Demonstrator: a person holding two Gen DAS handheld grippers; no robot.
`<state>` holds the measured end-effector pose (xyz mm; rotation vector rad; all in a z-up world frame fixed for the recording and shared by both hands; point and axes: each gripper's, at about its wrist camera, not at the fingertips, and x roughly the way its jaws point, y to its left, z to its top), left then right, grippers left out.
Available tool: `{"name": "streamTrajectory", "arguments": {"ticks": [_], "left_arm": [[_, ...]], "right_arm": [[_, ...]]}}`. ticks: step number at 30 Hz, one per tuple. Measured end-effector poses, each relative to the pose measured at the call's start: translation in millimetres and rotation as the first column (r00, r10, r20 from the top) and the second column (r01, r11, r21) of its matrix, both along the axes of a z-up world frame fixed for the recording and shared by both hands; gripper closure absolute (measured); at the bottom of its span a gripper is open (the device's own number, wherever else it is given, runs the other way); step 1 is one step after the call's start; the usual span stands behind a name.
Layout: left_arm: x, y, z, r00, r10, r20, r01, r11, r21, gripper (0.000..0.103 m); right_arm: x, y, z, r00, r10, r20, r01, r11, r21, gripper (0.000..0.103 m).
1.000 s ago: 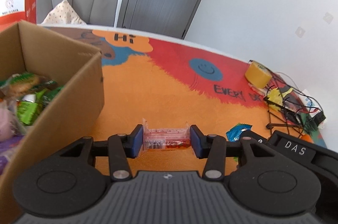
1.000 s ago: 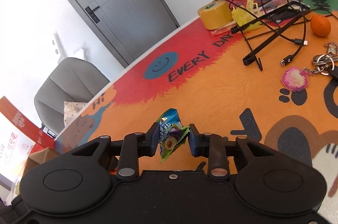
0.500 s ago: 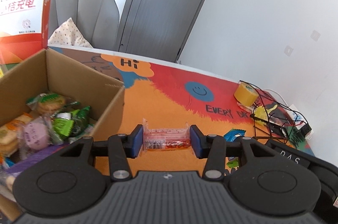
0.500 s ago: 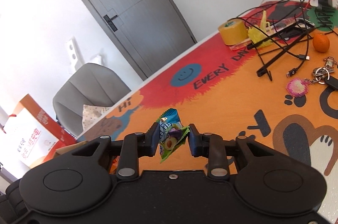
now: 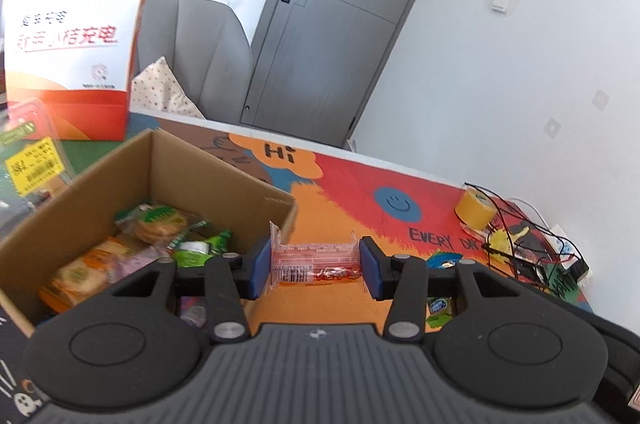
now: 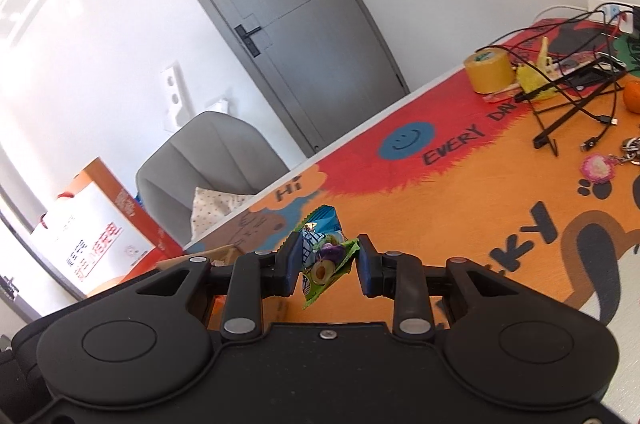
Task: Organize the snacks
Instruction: 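Carry the red stick and blue-green pack with both tools over the box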
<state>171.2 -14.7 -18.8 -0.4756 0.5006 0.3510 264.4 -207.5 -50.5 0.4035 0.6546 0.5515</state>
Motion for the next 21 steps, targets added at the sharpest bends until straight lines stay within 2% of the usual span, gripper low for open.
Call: {"name": "streamTrajectory", "arguments": {"ticks": [10,21], "left_arm": [[-26,26,8,0.999,0.043,0.009,-0.043,0.999,0.003,0.057],[-57,74,4,0.996,0.085,0.008,-0.084,0.996,-0.028,0.057]], "right_arm": [[-18,29,14,0.998,0.058,0.027,-0.058,0.998,-0.001,0.073],[-39,68,21,0.992,0.118,0.049,-0.116,0.993,-0.031,0.073]]}}
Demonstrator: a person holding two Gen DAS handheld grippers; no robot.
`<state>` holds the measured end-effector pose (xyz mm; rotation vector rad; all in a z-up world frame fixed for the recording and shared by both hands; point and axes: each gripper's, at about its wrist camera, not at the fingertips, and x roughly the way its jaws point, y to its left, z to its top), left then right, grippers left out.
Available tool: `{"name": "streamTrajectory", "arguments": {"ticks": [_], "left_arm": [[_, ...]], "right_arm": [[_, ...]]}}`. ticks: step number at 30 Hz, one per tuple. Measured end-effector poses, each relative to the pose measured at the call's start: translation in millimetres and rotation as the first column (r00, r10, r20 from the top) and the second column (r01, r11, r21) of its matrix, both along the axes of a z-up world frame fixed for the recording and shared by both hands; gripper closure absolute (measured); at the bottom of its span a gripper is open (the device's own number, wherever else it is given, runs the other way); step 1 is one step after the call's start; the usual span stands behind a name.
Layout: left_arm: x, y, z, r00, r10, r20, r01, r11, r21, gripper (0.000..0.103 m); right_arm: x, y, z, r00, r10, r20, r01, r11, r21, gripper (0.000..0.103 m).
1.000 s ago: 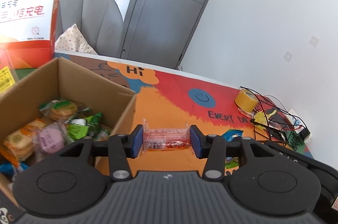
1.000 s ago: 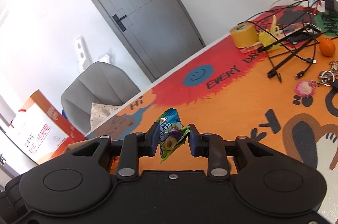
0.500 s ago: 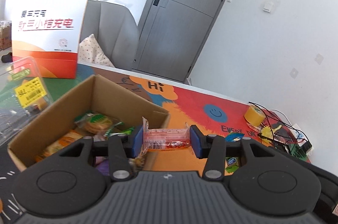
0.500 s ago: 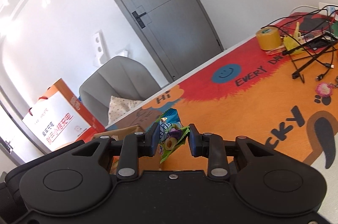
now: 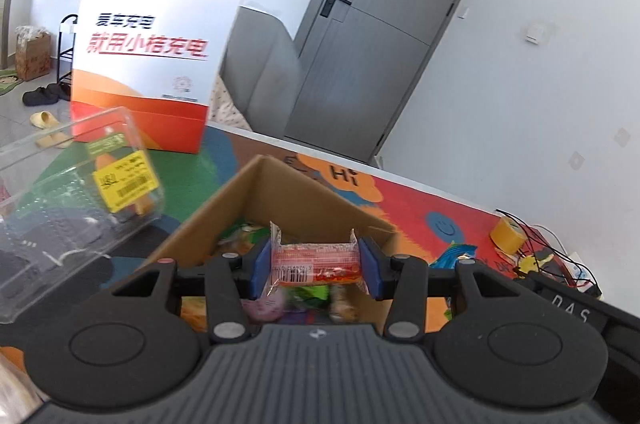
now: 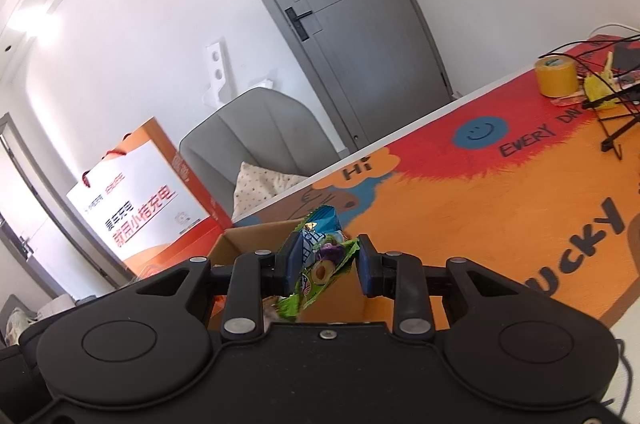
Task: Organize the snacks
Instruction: 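Carry the red stick and blue-green pack with both tools over the box, then open both tools releasing the red stick and blue-green pack into the box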
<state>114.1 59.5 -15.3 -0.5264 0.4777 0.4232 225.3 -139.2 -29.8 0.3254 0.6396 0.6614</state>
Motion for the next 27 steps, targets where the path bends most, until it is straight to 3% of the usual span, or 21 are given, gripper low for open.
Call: {"name": "streamTrajectory", "arguments": {"ticks": [11,16,27], "left_arm": [[-9,34,-12,0.999,0.018,-0.026,-0.019,0.999,-0.036,0.056],[-5,39,-14,1.000,-0.005,-0.026,0.004,0.999,-0.035,0.047],[-13,50,-12,1.000,0.024,-0.018,-0.025,0.999,-0.038,0.039]], "right_arm": [[-6,36,-1,0.999,0.043,-0.002,-0.043,0.999,-0.032,0.073],[-2,44,-4,0.999,0.048,-0.010,-0.048,0.998,-0.039,0.073],[5,55,-6,0.999,0.042,-0.020,-0.043,0.998,-0.054,0.073]]}}
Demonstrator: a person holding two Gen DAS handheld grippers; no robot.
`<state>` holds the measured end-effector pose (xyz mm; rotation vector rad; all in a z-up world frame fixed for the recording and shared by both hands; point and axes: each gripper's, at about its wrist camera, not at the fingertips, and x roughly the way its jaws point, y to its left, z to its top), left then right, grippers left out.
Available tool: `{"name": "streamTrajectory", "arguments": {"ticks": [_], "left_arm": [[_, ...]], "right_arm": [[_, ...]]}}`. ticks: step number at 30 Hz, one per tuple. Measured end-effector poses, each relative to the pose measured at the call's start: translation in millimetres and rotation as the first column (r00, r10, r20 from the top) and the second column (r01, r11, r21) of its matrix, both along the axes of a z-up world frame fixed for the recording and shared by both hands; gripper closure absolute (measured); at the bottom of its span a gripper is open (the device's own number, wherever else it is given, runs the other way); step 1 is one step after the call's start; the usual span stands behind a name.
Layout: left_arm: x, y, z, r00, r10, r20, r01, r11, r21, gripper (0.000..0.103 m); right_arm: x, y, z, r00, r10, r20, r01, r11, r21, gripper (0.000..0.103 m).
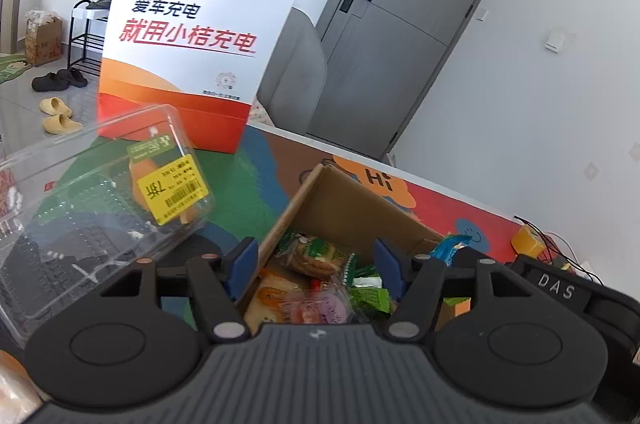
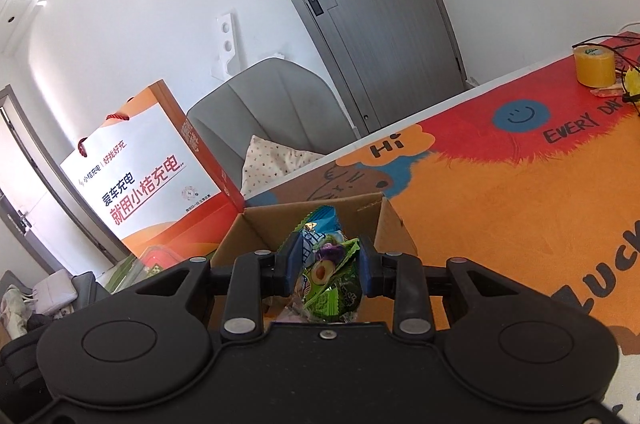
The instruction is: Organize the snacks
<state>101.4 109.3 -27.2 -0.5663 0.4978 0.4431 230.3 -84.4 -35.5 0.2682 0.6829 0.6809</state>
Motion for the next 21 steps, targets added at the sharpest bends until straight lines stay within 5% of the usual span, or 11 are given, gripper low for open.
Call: {"name": "streamTrajectory", "arguments": {"ticks": [9,15,21], "left_arm": [[-4,2,1,1.000,0.024,-0.019,-0.023,0.999,0.033,0.019],[-4,-7,0,0.999,0.000,-0.039,0.002,0.999,0.042,0.014],[-6,-22,5,0.998,-0.020,-0.053,0.025,0.995,0.095,0.009]], "right_arm": [[-2,-2,1,1.000,-0.006,0.009,0.006,1.000,-0.011,0.061],[-10,-17,5,0.999,-0.032,0.020,0.033,0.999,-0.042,0.050],[-17,-37,12,0.997,-0.060,0.039,0.062,0.996,-0.059,0.029]]}}
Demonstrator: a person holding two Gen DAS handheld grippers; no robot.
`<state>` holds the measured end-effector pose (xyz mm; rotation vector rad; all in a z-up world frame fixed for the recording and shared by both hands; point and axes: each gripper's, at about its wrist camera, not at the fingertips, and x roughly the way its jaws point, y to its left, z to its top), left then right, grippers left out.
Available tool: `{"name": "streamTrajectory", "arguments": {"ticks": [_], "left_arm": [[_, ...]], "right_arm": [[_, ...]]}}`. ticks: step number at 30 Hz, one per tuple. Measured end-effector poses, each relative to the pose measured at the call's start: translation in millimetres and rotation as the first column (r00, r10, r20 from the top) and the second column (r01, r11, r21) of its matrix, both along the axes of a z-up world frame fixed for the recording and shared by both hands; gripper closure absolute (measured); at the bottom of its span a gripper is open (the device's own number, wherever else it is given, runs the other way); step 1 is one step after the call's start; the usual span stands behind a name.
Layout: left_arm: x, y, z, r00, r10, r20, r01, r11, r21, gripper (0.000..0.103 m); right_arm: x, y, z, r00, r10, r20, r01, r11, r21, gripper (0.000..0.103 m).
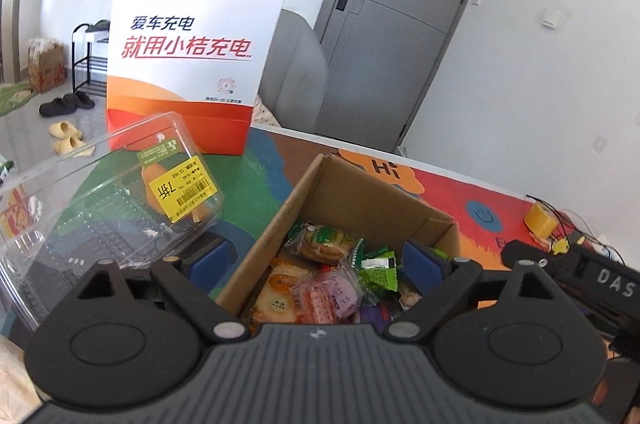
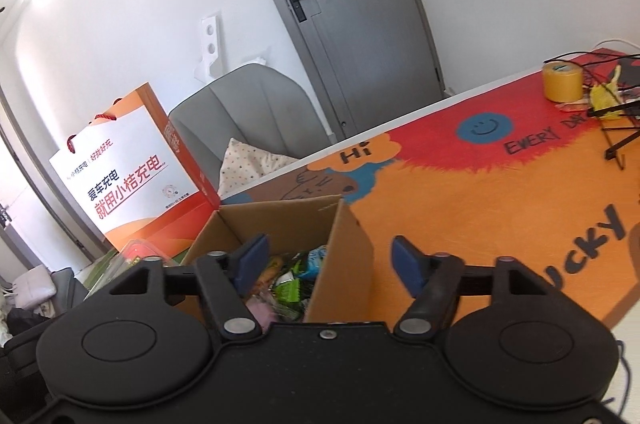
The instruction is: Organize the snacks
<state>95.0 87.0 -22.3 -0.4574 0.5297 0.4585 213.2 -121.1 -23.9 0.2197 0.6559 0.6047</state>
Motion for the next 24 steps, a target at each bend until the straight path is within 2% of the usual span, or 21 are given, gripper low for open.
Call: {"name": "streamTrajectory", "arguments": {"ticks": [5,7,11,24], "left_arm": [[-6,-9,4,0.999,-0.029,-0.019,0.030,0.999,0.024,0.001],[-8,-14,6,0.998,-0.045,-0.034,0.046,0.998,0.049,0.001],[-14,-19,8,0.997,-0.060,-0.047,0.062,0.997,0.048,0.001],[-35,-38,31,0.990,-0.121,-0.076,0.129,0.987,0.100,0.000]], "right_arm": [[-8,-19,6,1.000,-0.010,0.013,0.010,1.000,0.007,0.013],[-11,-25,7,1.000,-0.014,0.017,0.014,1.000,0.004,0.009],[-17,-38,10,1.000,-0.024,0.018,0.024,1.000,-0.005,0.002],[-37,-70,32,0.998,0.019,0.052,-0.018,0.999,-0.034,0.000]]}}
